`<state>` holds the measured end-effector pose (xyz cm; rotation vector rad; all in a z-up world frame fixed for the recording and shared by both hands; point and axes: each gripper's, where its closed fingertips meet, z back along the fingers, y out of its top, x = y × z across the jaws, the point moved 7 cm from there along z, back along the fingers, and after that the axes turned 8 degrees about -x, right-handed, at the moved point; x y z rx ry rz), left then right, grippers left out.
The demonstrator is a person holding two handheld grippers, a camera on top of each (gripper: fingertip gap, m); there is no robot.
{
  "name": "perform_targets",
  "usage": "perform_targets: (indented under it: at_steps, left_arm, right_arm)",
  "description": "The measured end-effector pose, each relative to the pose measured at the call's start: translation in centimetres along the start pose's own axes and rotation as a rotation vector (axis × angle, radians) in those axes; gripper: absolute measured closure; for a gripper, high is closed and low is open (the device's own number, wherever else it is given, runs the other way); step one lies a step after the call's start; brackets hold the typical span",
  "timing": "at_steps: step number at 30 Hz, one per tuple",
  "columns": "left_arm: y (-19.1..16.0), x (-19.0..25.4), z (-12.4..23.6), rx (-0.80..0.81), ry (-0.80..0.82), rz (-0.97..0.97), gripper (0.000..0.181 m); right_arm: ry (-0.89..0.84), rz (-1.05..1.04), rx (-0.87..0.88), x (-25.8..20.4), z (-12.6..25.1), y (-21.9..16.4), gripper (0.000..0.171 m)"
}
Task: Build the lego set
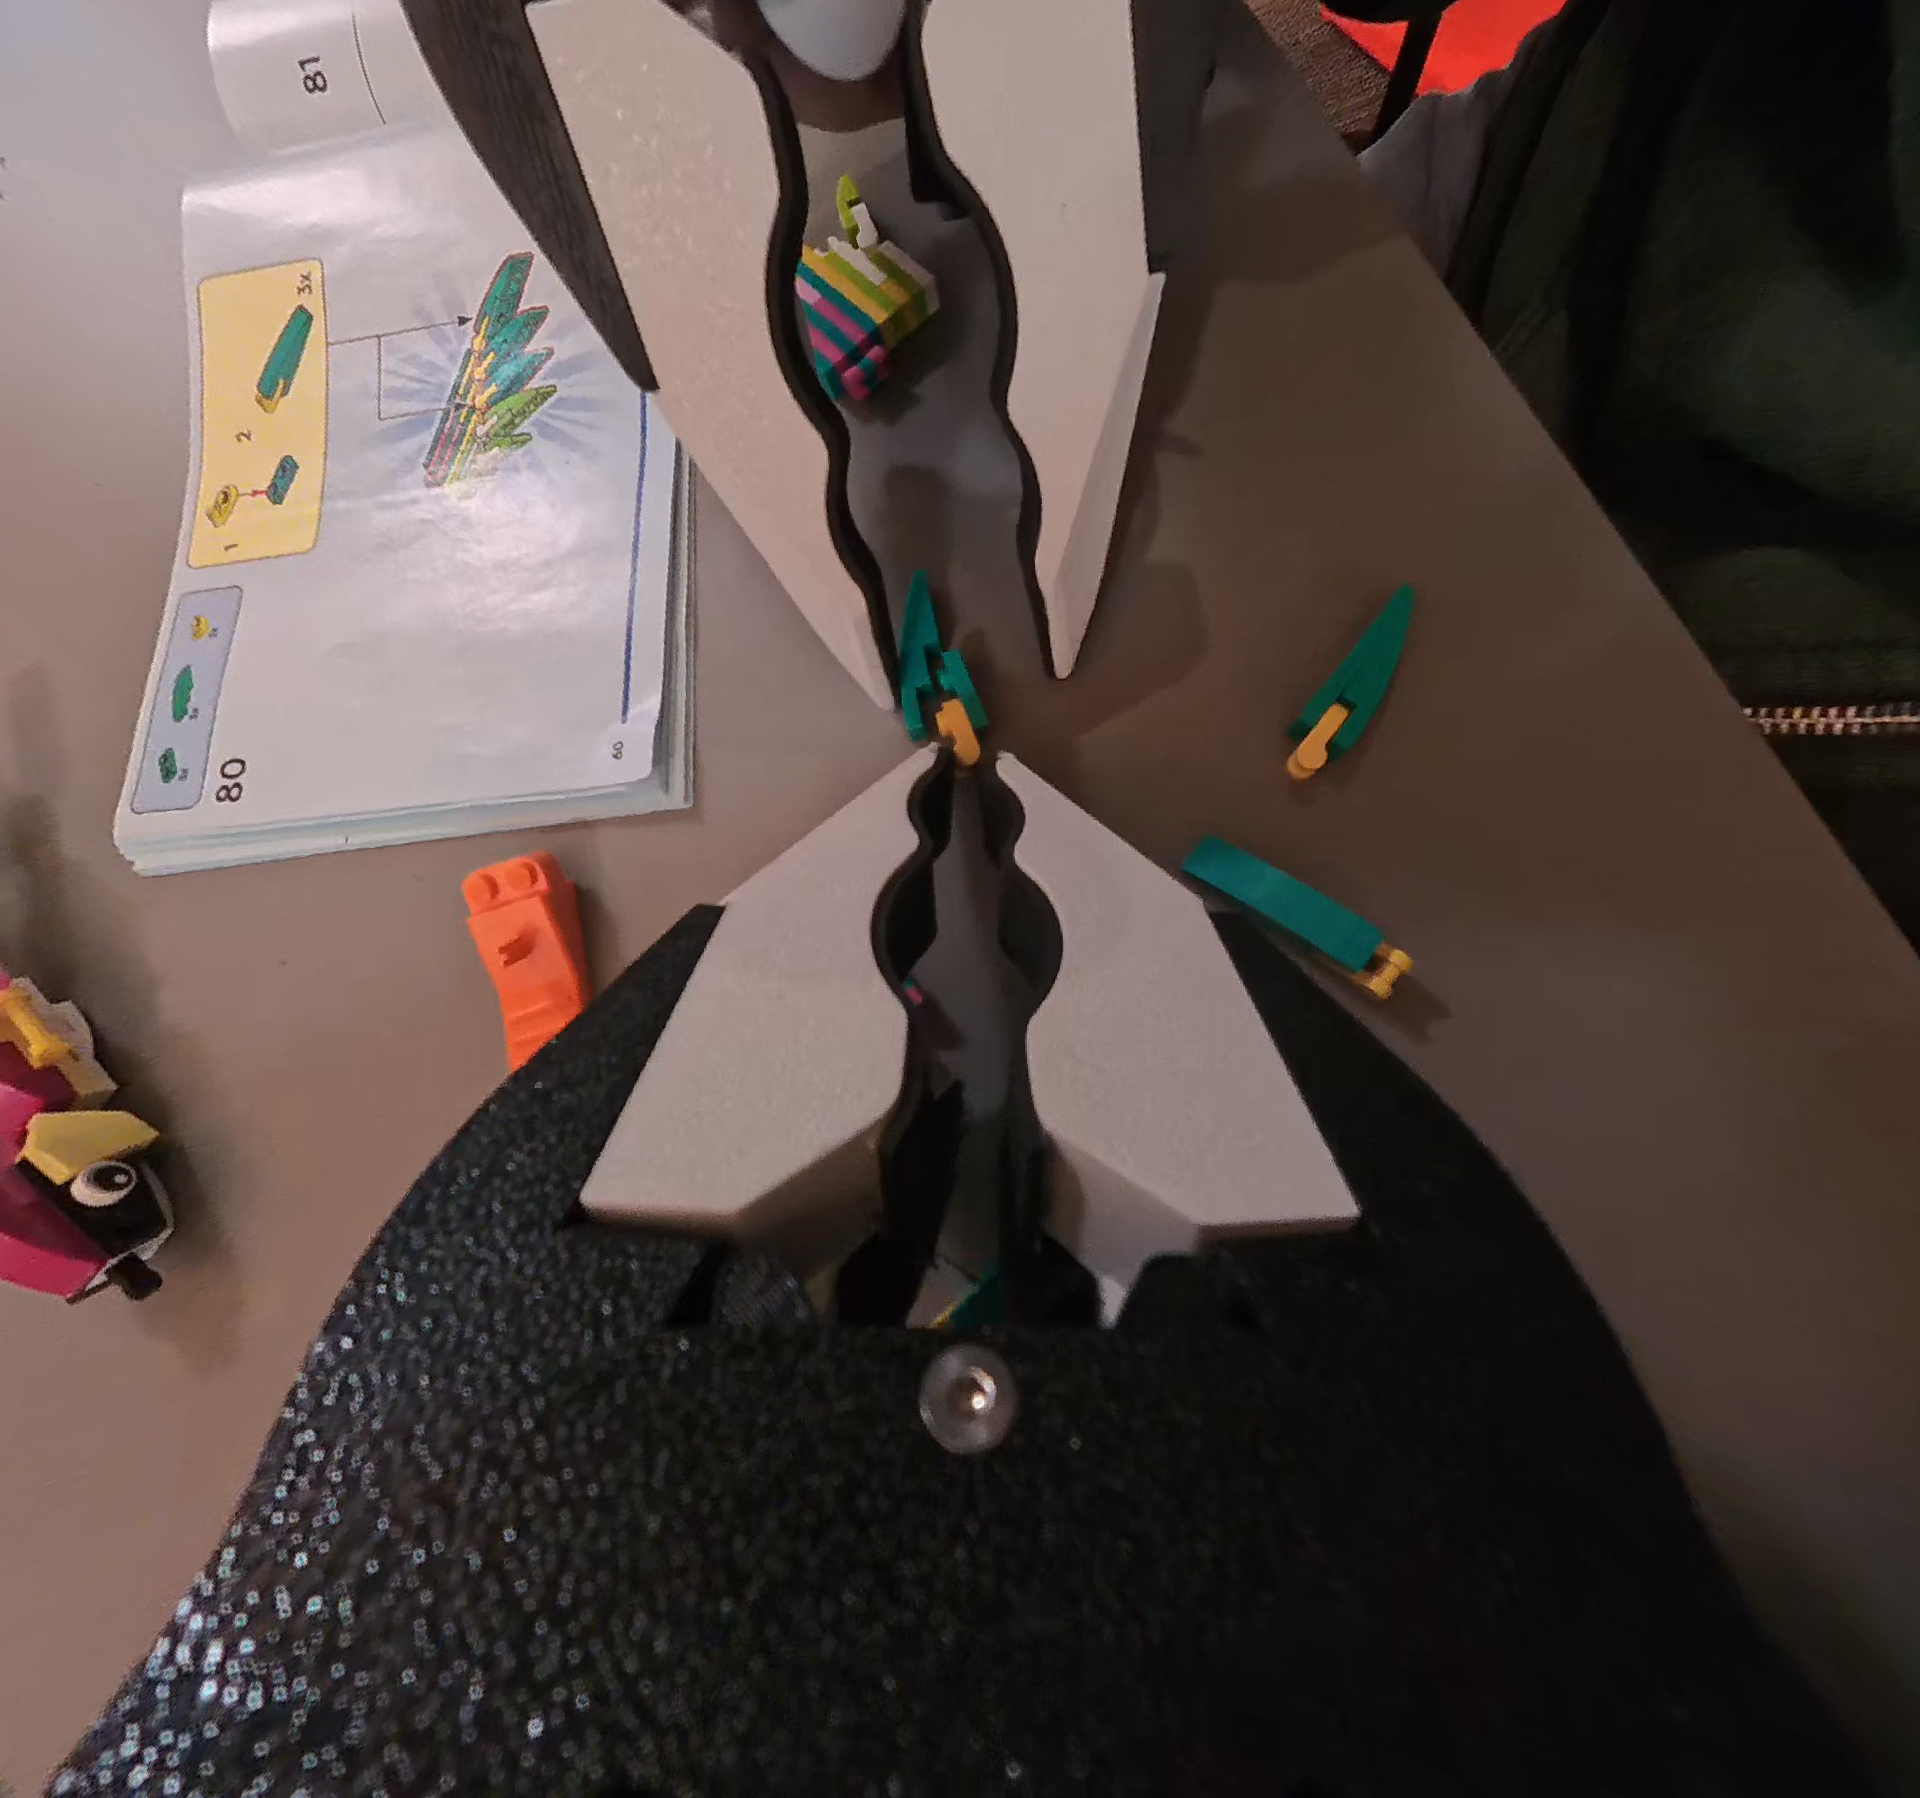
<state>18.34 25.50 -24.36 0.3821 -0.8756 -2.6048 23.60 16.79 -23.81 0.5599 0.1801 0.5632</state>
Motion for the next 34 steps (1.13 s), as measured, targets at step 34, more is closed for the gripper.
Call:
perform_targets:
  at_steps: [34]
  left_arm:
    - [0.8,0.06,-0.51,-0.04,0.002,0.025,0.18]
  right_arm:
    - [-0.091,-0.042,0.061,-0.42,-0.16,-0.39,0.161]
